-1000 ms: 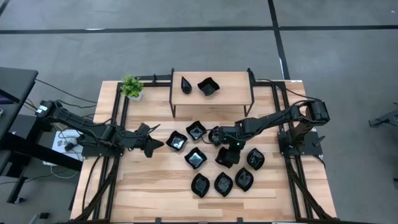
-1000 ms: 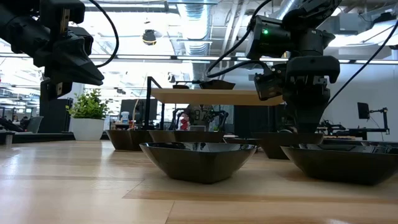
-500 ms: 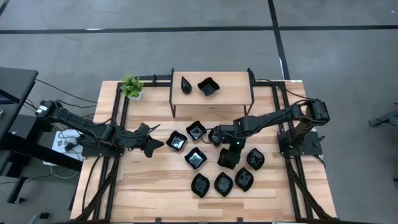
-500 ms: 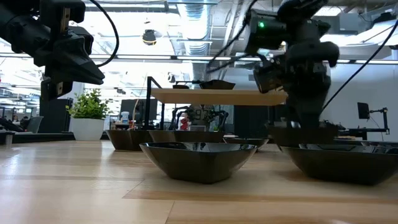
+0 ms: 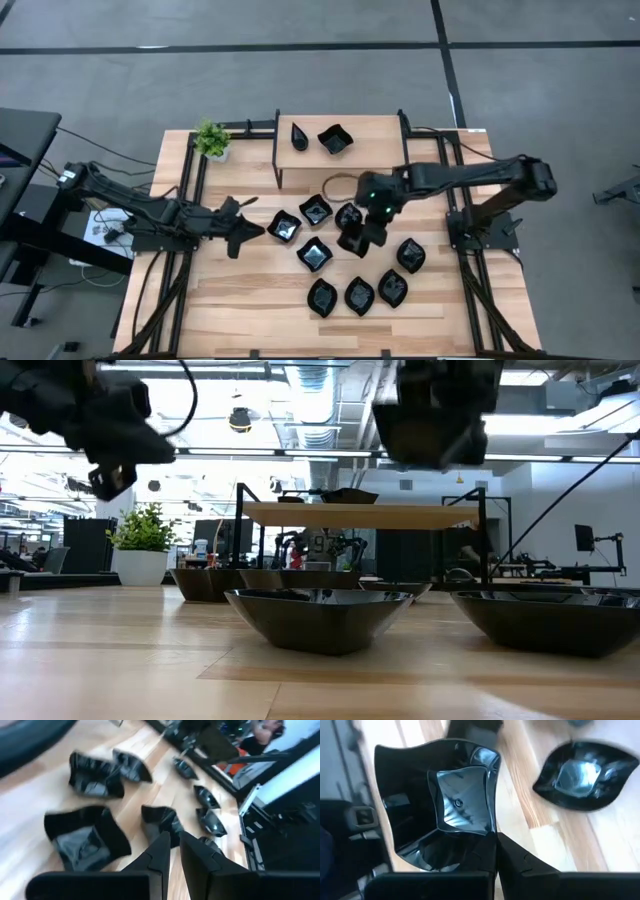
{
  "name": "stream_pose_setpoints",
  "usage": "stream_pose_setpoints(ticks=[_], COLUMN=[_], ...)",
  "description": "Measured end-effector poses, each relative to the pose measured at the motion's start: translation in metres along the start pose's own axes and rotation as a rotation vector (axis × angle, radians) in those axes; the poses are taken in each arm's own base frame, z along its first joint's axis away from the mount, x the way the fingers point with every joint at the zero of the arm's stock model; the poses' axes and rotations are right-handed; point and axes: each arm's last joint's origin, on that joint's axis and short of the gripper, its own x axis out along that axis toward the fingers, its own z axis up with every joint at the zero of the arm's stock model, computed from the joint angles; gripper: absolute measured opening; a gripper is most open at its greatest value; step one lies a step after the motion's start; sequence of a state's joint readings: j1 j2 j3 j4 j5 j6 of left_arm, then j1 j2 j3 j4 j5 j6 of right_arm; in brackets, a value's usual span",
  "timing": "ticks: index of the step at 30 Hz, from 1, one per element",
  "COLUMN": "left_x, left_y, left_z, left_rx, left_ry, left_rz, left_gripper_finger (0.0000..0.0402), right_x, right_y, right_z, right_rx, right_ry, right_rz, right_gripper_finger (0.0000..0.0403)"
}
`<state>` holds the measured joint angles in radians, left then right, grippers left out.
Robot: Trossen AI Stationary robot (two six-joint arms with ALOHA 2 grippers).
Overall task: Pick & Place Mini shaped plates
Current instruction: Stack the distorted square plate on top of the distorted square plate on the shelf
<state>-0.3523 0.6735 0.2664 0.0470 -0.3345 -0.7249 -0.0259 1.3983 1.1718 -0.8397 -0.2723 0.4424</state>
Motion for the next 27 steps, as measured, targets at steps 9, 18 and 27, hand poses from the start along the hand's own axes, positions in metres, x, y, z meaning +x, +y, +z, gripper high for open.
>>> stream_pose_setpoints(ticks=[9, 18, 27], left_x=[-0.025, -0.036, -0.043], left_y=[-0.004, -0.001, 0.0], left_z=[0.016, 0.015, 0.018], left_rx=[0.164, 0.227, 0.28], left_ry=[-0.111, -0.1, -0.141], left_rz=[-0.147, -0.184, -0.202], left_gripper_finger=[0.0044, 0.0044, 0.0044], right_x=[-0.056, -0.108, -0.146], right_y=[-0.015, -0.045, -0.077], right_z=[0.013, 0.047, 0.096], right_rx=[0.084, 0.192, 0.158], right_ry=[-0.205, -0.38, -0.497], right_rz=[0.009, 0.052, 0.059], right_gripper_finger=[0.0001, 0.0, 0.0])
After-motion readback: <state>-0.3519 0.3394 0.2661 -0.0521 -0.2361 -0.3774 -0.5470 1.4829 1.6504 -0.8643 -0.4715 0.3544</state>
